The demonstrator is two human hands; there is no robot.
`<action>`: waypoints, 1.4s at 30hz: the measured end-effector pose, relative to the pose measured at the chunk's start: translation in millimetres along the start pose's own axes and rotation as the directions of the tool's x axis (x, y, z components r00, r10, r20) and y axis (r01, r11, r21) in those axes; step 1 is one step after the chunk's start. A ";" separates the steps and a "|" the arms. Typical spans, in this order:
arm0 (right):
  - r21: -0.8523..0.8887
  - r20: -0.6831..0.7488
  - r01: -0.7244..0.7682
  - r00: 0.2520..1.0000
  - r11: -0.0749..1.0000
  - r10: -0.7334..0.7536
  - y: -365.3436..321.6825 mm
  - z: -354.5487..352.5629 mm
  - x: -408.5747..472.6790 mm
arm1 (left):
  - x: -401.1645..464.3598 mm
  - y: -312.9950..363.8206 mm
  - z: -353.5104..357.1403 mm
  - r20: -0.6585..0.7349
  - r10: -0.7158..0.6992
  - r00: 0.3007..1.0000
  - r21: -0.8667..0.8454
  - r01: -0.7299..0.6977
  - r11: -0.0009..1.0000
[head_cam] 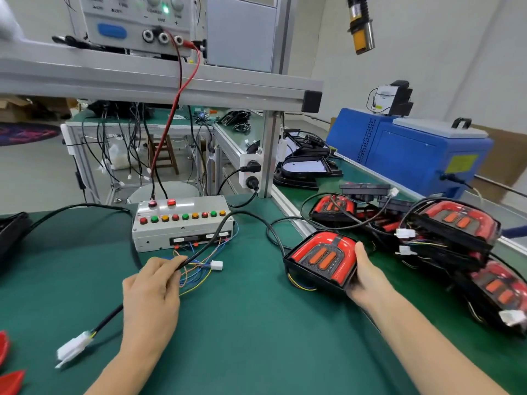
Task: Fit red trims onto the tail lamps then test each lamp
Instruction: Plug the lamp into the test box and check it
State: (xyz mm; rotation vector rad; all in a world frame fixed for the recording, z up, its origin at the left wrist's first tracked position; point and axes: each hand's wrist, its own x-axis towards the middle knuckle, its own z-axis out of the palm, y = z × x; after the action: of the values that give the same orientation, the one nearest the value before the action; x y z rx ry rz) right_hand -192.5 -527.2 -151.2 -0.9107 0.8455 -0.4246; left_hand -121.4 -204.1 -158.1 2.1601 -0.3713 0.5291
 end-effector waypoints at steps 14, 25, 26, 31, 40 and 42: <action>-0.982 0.100 0.170 0.847 0.087 -0.523 -28.0 -9.0 -23.9 | 8.9 9.9 -4.5 -0.039 0.352 0.935 0.150 -0.343 0.927; -0.498 0.818 0.840 0.372 -0.216 -0.439 14.1 92.8 -119.6 | 10.6 18.6 3.7 0.272 0.662 0.698 0.303 -0.715 0.630; -0.457 0.854 0.868 0.365 -0.197 -0.371 20.2 103.0 -124.4 | 10.8 13.4 4.4 0.284 0.684 0.672 0.306 -0.740 0.600; -0.392 0.906 0.917 0.370 -0.077 -0.204 50.6 148.8 -135.7 | 14.0 19.4 7.6 0.324 0.694 0.643 0.242 -0.766 0.596; -0.470 0.873 0.879 0.477 0.080 -0.104 76.5 186.9 -134.8 | -1.0 21.9 12.9 0.565 0.405 0.719 0.074 -0.534 0.842; -0.473 0.868 0.875 0.483 0.107 -0.113 79.7 188.3 -132.4 | -0.1 30.9 5.1 0.577 0.456 0.677 0.237 -0.673 0.700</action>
State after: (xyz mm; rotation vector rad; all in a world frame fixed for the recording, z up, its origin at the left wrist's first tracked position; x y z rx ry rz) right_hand -126.6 -299.7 -94.1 -2.4167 -0.1620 -0.1647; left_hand -133.9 -226.4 -140.0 2.5890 -1.3881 0.4319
